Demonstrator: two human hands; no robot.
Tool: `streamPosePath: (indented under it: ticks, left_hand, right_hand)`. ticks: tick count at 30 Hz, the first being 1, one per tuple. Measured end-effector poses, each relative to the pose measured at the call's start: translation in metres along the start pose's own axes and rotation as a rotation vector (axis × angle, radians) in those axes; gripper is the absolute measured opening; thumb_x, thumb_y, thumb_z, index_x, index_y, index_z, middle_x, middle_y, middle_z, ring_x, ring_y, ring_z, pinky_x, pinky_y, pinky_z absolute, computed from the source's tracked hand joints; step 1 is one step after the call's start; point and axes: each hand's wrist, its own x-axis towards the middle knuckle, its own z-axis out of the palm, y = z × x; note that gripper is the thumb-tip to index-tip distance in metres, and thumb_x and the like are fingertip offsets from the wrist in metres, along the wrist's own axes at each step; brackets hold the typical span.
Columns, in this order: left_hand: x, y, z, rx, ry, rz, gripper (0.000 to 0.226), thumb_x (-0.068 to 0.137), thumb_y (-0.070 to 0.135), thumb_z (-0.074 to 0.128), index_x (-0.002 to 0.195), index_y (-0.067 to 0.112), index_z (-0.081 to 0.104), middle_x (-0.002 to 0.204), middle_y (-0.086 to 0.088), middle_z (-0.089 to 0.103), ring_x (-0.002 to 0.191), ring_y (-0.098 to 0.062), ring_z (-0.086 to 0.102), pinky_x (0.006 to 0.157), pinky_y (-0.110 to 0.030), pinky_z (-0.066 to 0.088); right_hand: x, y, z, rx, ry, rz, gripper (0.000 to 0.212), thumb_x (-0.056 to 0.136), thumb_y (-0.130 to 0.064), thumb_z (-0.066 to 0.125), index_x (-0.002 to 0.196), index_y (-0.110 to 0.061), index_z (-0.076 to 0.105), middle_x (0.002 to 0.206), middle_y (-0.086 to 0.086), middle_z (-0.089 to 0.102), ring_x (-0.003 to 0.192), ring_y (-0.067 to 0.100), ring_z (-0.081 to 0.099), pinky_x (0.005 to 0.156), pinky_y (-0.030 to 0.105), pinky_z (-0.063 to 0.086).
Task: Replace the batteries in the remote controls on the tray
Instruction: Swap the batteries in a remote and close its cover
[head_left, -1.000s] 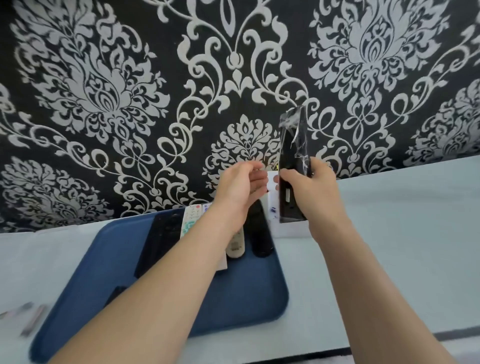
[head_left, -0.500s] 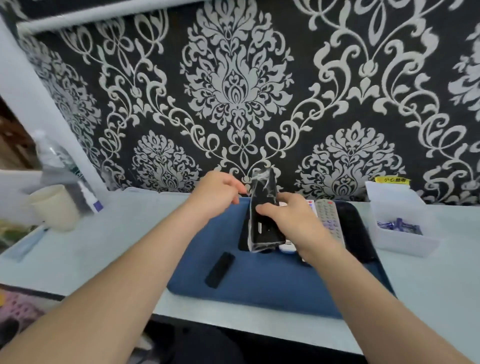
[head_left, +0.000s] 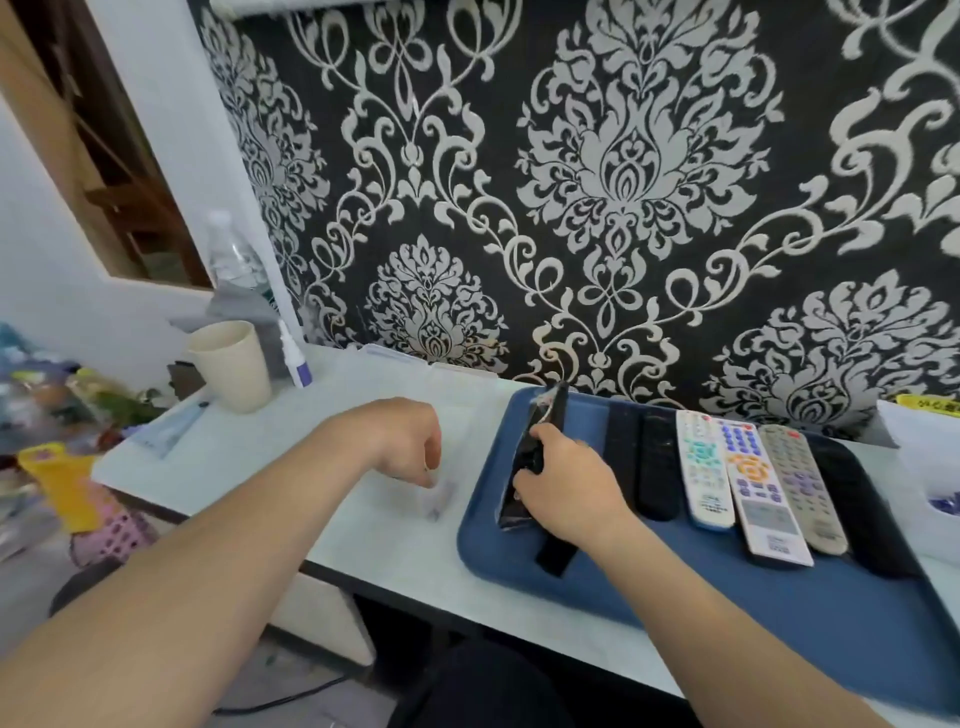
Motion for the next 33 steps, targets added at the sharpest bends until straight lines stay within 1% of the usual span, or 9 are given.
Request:
streamPosePath:
  ticks: [2,6,11,14,19,22,25,28,33]
  left_hand:
    - [0.005,0.002,0.001,0.089,0.003,0.019,0.022,0.077,0.025,0.068,0.099,0.024,0.069,0.089,0.005,0.064,0.079,-0.018,0.06,0.063,-0.022,0.042]
    - [0.015,0.008,0.009,0.176,0.077,0.039,0.019,0.071,0.014,0.063,0.089,0.017,0.071,0.086,-0.003,0.07,0.079,-0.024,0.066,0.06,-0.024,0.046]
    - [0.012,-0.002,0.001,-0.26,-0.138,0.118,0.025,0.072,0.007,0.064,0.091,0.022,0.07,0.057,0.001,0.057,0.051,-0.013,0.048,0.046,-0.014,0.035]
    - [0.012,-0.001,0.005,-0.215,-0.179,0.155,0.023,0.069,0.003,0.059,0.075,0.023,0.067,0.059,-0.004,0.054,0.052,-0.016,0.043,0.05,-0.019,0.033]
    - [0.012,0.001,0.005,-0.263,-0.175,0.144,0.025,0.068,0.0,0.061,0.09,0.011,0.066,0.06,-0.002,0.057,0.049,-0.014,0.047,0.051,-0.018,0.037]
    - [0.008,-0.001,0.002,-0.409,-0.16,0.139,0.021,0.068,-0.004,0.069,0.08,0.012,0.064,0.063,-0.002,0.063,0.055,-0.017,0.055,0.058,-0.022,0.047]
    - [0.0,-0.006,-0.003,-0.516,0.068,0.113,0.023,0.063,0.001,0.079,0.072,0.015,0.063,0.068,-0.004,0.071,0.057,-0.017,0.06,0.059,-0.03,0.051]
    - [-0.011,-0.001,-0.008,-0.775,0.393,0.07,0.02,0.069,0.007,0.079,0.076,0.021,0.067,0.068,0.003,0.071,0.056,-0.012,0.064,0.061,-0.028,0.052]
    - [-0.017,0.034,0.01,-0.88,0.651,0.004,0.012,0.073,0.016,0.078,0.075,0.025,0.072,0.071,0.011,0.068,0.07,-0.007,0.066,0.072,-0.028,0.055]
  right_hand:
    - [-0.001,-0.004,-0.001,-0.167,0.097,-0.057,0.052,0.093,-0.023,0.05,0.144,-0.02,0.039,0.134,0.01,0.051,0.123,0.034,0.042,0.098,0.042,0.042]
    - [0.004,-0.024,-0.008,-0.033,0.145,-0.274,0.046,0.092,-0.013,0.049,0.137,-0.021,0.052,0.141,0.001,0.052,0.13,0.025,0.038,0.105,0.039,0.039]
    - [0.019,-0.046,-0.009,-0.12,0.01,-0.353,0.044,0.094,-0.011,0.047,0.137,-0.015,0.053,0.142,0.007,0.049,0.132,0.027,0.037,0.109,0.031,0.03]
    - [0.02,-0.046,0.001,-0.232,-0.074,-0.345,0.037,0.095,-0.013,0.046,0.129,-0.007,0.059,0.135,0.014,0.048,0.124,0.032,0.043,0.106,0.036,0.035]
    - [0.019,-0.042,0.006,-0.283,-0.096,-0.355,0.033,0.097,-0.017,0.048,0.124,-0.008,0.062,0.134,0.011,0.043,0.119,0.03,0.044,0.103,0.033,0.037]
    - [0.016,-0.04,0.003,-0.2,-0.123,-0.35,0.037,0.096,-0.017,0.05,0.132,-0.012,0.058,0.138,0.01,0.043,0.125,0.03,0.042,0.107,0.036,0.035]
    - [0.01,-0.033,-0.005,-0.079,-0.039,-0.272,0.046,0.095,-0.016,0.05,0.14,-0.02,0.049,0.14,0.009,0.046,0.131,0.027,0.04,0.106,0.038,0.037]
    - [0.001,-0.02,-0.014,-0.239,0.069,-0.095,0.04,0.097,-0.033,0.047,0.134,-0.017,0.05,0.131,0.011,0.05,0.121,0.031,0.044,0.095,0.04,0.044]
    - [-0.004,-0.013,0.003,-0.426,-0.088,0.099,0.065,0.092,-0.063,0.043,0.133,-0.012,0.039,0.126,0.016,0.047,0.117,0.033,0.048,0.084,0.039,0.043]
